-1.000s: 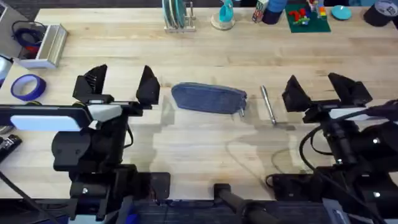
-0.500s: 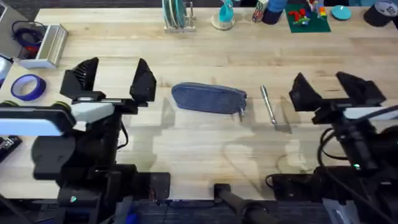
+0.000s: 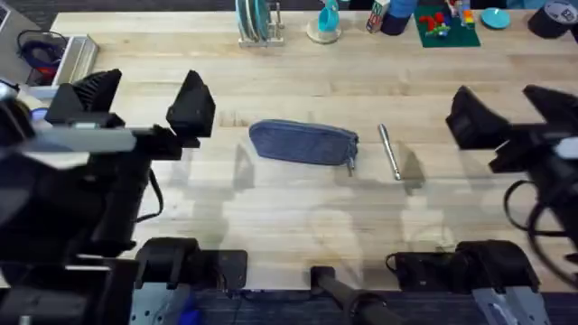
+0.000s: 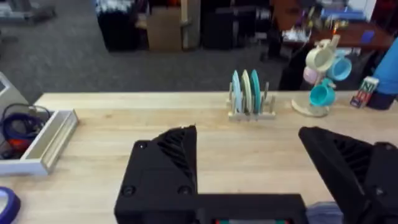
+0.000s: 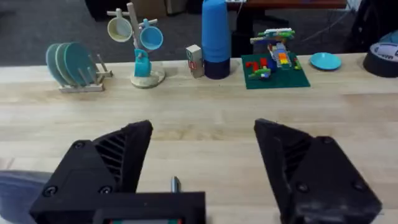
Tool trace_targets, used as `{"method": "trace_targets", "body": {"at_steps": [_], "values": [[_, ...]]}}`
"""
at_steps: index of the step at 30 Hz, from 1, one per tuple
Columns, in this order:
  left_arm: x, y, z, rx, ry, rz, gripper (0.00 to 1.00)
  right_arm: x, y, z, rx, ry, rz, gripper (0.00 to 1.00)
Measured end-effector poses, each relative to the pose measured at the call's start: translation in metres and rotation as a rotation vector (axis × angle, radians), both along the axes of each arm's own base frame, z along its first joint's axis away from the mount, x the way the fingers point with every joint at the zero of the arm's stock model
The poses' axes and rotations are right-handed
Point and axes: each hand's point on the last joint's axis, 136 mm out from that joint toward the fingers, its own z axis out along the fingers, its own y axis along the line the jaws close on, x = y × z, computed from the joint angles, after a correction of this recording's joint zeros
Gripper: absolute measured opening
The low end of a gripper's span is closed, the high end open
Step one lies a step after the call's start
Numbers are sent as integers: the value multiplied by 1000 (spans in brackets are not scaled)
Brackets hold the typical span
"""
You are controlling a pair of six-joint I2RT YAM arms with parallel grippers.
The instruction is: Unzip the bag, pick up the pens from the table one at a time and place them inside, then zip the bag closed.
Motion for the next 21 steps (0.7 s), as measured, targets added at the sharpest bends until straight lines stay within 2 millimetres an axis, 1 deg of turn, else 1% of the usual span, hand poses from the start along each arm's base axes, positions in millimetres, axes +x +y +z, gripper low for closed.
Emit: {"method": "trace_targets", "body": {"at_steps": [4, 7, 9, 12, 16, 19, 21], "values": [[6, 0, 7, -1, 83, -2, 993, 6, 0, 23, 0, 34, 0, 995], [10, -1, 20, -1, 118, -6, 993, 12, 0, 38, 2, 84, 0, 996], [12, -1, 29, -1, 139, -8, 993, 16, 0, 44, 2, 127, -1, 996], [13, -1, 39, -2, 176, -9, 994, 22, 0, 47, 2, 210, -1, 996], [15, -1, 47, -2, 242, -9, 994, 28, 0, 49, 1, 320, -1, 996], [16, -1, 46, -3, 308, -9, 994, 33, 0, 52, 1, 373, -1, 996], [17, -2, 42, -4, 366, -10, 994, 35, 0, 50, 0, 415, -1, 996]]}}
